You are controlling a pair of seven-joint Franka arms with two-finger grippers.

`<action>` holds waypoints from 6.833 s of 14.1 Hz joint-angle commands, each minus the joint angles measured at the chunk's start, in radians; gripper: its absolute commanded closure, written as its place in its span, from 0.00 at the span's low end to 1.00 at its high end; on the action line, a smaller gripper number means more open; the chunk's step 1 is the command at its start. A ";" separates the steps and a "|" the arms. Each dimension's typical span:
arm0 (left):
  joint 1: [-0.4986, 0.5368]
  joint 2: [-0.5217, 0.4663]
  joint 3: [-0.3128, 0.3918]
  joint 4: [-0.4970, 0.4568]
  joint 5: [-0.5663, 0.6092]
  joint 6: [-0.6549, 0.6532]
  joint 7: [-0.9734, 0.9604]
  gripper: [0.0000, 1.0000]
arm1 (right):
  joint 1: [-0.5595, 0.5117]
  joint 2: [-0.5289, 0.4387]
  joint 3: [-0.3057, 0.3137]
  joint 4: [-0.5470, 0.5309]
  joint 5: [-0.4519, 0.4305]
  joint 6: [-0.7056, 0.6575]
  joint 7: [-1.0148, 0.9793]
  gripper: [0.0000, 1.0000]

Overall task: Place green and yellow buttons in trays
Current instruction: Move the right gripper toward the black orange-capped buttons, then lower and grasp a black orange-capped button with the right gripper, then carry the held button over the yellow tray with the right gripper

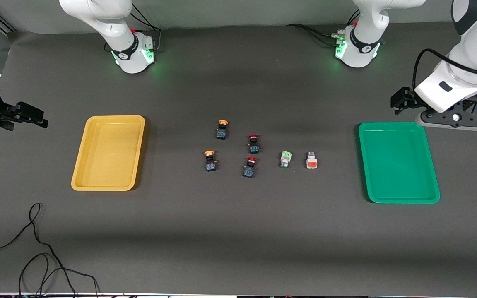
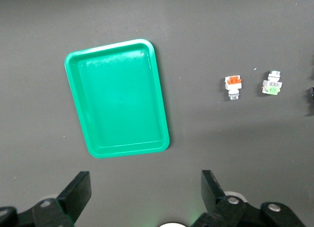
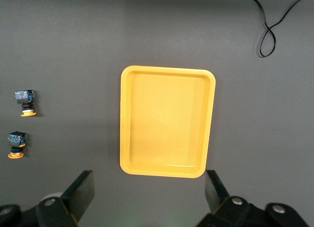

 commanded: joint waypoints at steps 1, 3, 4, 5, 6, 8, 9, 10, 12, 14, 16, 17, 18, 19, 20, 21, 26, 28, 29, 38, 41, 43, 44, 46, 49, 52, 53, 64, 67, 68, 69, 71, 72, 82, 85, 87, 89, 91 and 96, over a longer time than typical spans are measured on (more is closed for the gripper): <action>0.001 0.012 0.005 0.031 0.007 -0.058 0.012 0.00 | 0.002 0.007 0.000 0.012 -0.026 0.002 0.011 0.00; 0.008 0.012 0.005 0.032 0.002 -0.054 0.012 0.00 | 0.004 0.010 0.000 0.013 -0.028 -0.001 0.010 0.00; 0.007 0.013 0.005 0.034 0.002 -0.050 0.012 0.00 | 0.004 0.012 0.001 0.013 -0.041 0.002 0.010 0.00; 0.007 0.013 0.003 0.034 0.002 -0.046 0.012 0.00 | 0.004 0.012 0.006 0.013 -0.054 0.002 0.011 0.00; 0.007 0.015 0.003 0.035 0.002 -0.044 0.012 0.00 | 0.004 0.013 0.007 0.013 -0.054 -0.001 0.011 0.00; 0.007 0.015 0.005 0.034 0.002 -0.044 0.012 0.00 | 0.006 0.012 0.007 0.010 -0.052 -0.001 0.011 0.00; 0.007 0.015 0.003 0.034 0.002 -0.047 0.012 0.00 | 0.006 0.009 0.007 0.005 -0.052 -0.003 0.011 0.00; 0.007 0.015 0.003 0.034 0.002 -0.049 0.012 0.00 | 0.006 0.004 0.007 0.002 -0.049 -0.006 0.011 0.00; 0.008 0.015 0.005 0.034 0.002 -0.050 0.012 0.00 | 0.009 -0.005 0.009 -0.008 -0.042 -0.006 0.013 0.00; 0.007 0.015 0.005 0.034 0.004 -0.050 0.012 0.00 | 0.050 -0.013 0.007 -0.014 -0.038 -0.007 0.017 0.00; 0.007 0.015 0.005 0.034 0.004 -0.050 0.012 0.00 | 0.111 -0.023 0.007 -0.039 -0.019 -0.012 0.135 0.00; 0.007 0.015 0.003 0.034 0.004 -0.050 0.012 0.00 | 0.151 -0.032 0.007 -0.060 0.000 -0.010 0.193 0.00; 0.007 0.015 0.003 0.034 0.004 -0.050 0.012 0.00 | 0.192 -0.034 0.007 -0.076 0.015 -0.004 0.264 0.00; 0.007 0.015 0.003 0.034 0.004 -0.050 0.012 0.00 | 0.235 -0.033 0.007 -0.083 0.038 0.006 0.334 0.00; 0.007 0.015 0.003 0.034 0.004 -0.050 0.012 0.00 | 0.283 -0.031 0.007 -0.094 0.050 0.028 0.399 0.00; 0.007 0.015 0.003 0.034 0.005 -0.050 0.012 0.00 | 0.339 -0.033 0.007 -0.119 0.052 0.064 0.463 0.00; 0.007 0.015 0.005 0.034 0.007 -0.050 0.012 0.00 | 0.642 -0.008 0.007 -0.211 0.051 0.249 0.952 0.00; 0.007 0.015 0.003 0.034 0.007 -0.054 0.012 0.00 | 0.726 0.003 0.006 -0.209 0.049 0.266 1.086 0.00; 0.007 0.015 0.005 0.034 0.007 -0.054 0.012 0.00 | 0.764 0.003 0.007 -0.209 0.046 0.267 1.121 0.00; 0.007 0.015 0.003 0.034 0.008 -0.055 0.012 0.00 | 0.868 0.085 0.007 -0.593 -0.020 0.822 1.153 0.00; 0.008 0.015 0.005 0.034 0.008 -0.055 0.012 0.00 | 0.868 0.268 0.001 -0.591 -0.115 0.989 1.157 0.00; 0.008 0.015 0.005 0.034 0.008 -0.057 0.012 0.00 | 0.868 0.346 -0.002 -0.588 -0.123 1.069 1.159 0.00; 0.008 0.015 0.005 0.034 0.008 -0.055 0.012 0.00 | 0.868 0.374 -0.002 -0.584 -0.123 1.095 1.157 0.00; 0.008 0.015 0.005 0.034 0.008 -0.055 0.012 0.00 | 0.868 0.408 -0.004 -0.576 -0.123 1.126 1.157 0.00; 0.008 0.015 0.005 0.034 0.008 -0.055 0.012 0.00 | 0.869 0.461 -0.004 -0.535 -0.124 1.129 1.157 0.01; 0.008 0.015 0.005 0.034 0.008 -0.057 0.012 0.00 | 0.869 0.490 -0.004 -0.510 -0.126 1.136 1.156 0.35; 0.008 0.015 0.003 0.034 0.008 -0.057 0.012 0.00 | 0.869 0.491 -0.004 -0.510 -0.136 1.136 1.156 0.48; 0.008 0.015 0.005 0.032 0.008 -0.058 0.012 0.00 | 0.845 0.274 -0.025 -0.170 -0.037 0.449 1.035 0.68; 0.008 0.024 0.005 0.034 0.007 -0.063 0.012 0.00 | 0.825 0.238 -0.173 -0.032 0.096 0.226 0.779 0.68; 0.008 0.025 0.003 0.034 0.005 -0.064 0.012 0.00 | 0.826 0.216 -0.227 -0.030 0.100 0.196 0.683 0.68; 0.010 0.026 0.005 0.034 0.002 -0.064 0.012 0.00 | 0.825 0.196 -0.281 -0.037 0.100 0.183 0.594 0.68; 0.010 0.027 0.005 0.034 0.002 -0.064 0.012 0.00 | 0.826 0.161 -0.403 -0.068 0.100 0.169 0.452 0.68; 0.010 0.027 0.005 0.034 0.002 -0.064 0.012 0.00 | 0.826 0.146 -0.463 -0.085 0.100 0.168 0.351 0.68; 0.017 0.030 0.005 0.031 0.001 -0.066 0.012 0.00 | 0.828 0.072 -0.936 -0.575 0.098 0.670 -0.401 0.69; 0.016 0.030 0.005 0.029 -0.001 -0.067 0.012 0.00 | 0.811 0.138 -0.945 -0.700 0.135 0.874 -0.449 0.69; 0.017 0.030 0.005 0.029 -0.001 -0.067 0.012 0.00 | 0.812 0.194 -0.944 -0.703 0.178 0.882 -0.454 0.69; 0.016 0.032 0.003 0.029 -0.005 -0.061 0.012 0.01 | 0.819 0.249 -0.935 -0.702 0.231 0.882 -0.455 0.69; 0.001 0.038 -0.005 0.028 -0.021 -0.046 -0.008 0.01 | 0.819 0.309 -0.933 -0.702 0.300 0.913 -0.521 0.69; -0.117 0.079 -0.035 0.020 -0.070 0.066 -0.181 0.00 | 0.822 0.403 -0.925 -0.696 0.532 0.913 -0.713 0.68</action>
